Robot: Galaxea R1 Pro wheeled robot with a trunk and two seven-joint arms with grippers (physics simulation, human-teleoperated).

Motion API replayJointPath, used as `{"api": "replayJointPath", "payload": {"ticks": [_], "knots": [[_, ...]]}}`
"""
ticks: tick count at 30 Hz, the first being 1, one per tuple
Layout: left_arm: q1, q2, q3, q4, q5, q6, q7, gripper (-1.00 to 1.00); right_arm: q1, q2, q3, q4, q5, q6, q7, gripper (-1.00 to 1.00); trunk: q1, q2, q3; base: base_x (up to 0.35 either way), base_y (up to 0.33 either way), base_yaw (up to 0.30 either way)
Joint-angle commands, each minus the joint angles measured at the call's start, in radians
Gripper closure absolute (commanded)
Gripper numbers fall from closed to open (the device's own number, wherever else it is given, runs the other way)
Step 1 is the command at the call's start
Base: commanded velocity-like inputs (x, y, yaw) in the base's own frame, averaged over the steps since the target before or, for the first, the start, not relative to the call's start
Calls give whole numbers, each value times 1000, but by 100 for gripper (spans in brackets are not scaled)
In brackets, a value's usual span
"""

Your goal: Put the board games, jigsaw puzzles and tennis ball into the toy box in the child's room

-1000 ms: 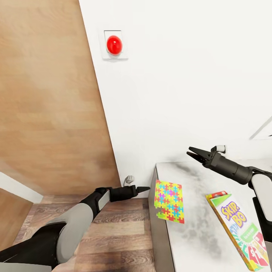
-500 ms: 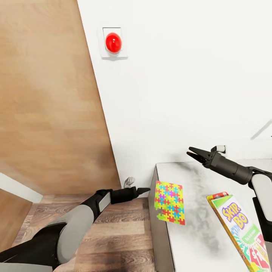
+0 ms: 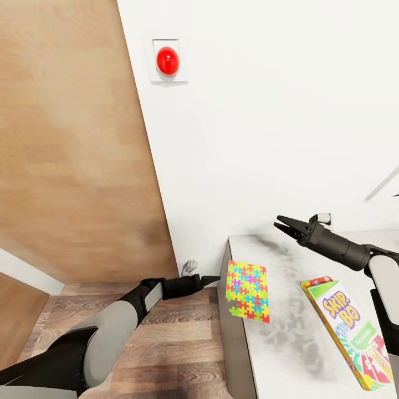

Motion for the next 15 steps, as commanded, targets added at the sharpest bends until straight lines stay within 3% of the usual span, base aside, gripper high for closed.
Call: {"api": "replayJointPath", "payload": {"ticks": [1,15], "knots": [[-1,0,1,0,4,10,-1,-100,-1,0,-1,1,5,5,6,-100,1,-2,-2,-1,0,0],[0,0,1,0,4,10,-1,-100,-1,0,0,8,5,5,4,-100,1,-2,-2,0,0,0]]}}
